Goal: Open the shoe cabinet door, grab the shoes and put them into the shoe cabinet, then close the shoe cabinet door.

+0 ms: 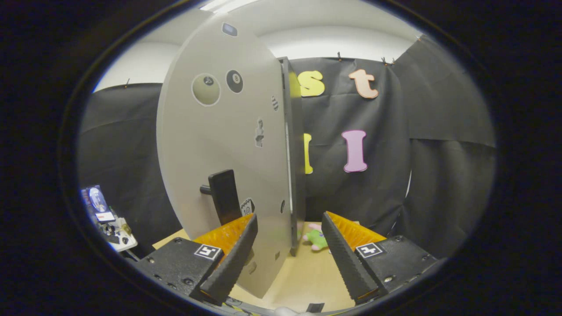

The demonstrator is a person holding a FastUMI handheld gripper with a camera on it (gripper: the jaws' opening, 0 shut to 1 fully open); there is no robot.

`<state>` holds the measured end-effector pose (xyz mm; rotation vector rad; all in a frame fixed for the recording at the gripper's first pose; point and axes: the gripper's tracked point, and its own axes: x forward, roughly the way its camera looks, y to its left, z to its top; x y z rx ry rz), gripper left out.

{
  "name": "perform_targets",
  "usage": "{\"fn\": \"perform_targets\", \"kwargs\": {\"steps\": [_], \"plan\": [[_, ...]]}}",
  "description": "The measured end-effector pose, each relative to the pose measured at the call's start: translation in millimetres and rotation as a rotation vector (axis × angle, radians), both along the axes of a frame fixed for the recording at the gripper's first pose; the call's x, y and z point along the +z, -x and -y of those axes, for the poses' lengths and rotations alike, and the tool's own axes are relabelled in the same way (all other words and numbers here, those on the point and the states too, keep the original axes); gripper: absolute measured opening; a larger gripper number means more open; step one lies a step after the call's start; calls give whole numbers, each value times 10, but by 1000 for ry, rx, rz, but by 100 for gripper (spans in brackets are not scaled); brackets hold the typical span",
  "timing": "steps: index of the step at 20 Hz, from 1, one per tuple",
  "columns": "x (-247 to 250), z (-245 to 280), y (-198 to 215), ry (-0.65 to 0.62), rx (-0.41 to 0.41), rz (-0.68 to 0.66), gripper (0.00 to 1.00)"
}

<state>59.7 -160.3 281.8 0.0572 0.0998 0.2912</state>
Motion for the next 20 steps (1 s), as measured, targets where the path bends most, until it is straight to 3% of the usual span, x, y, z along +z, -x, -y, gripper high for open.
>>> {"fn": "perform_targets", "kwargs": {"steps": [9,20], "plan": [[8,-994,-136,18,-7,14,97],[99,-2063,-918,35,-39,40,99]]}}
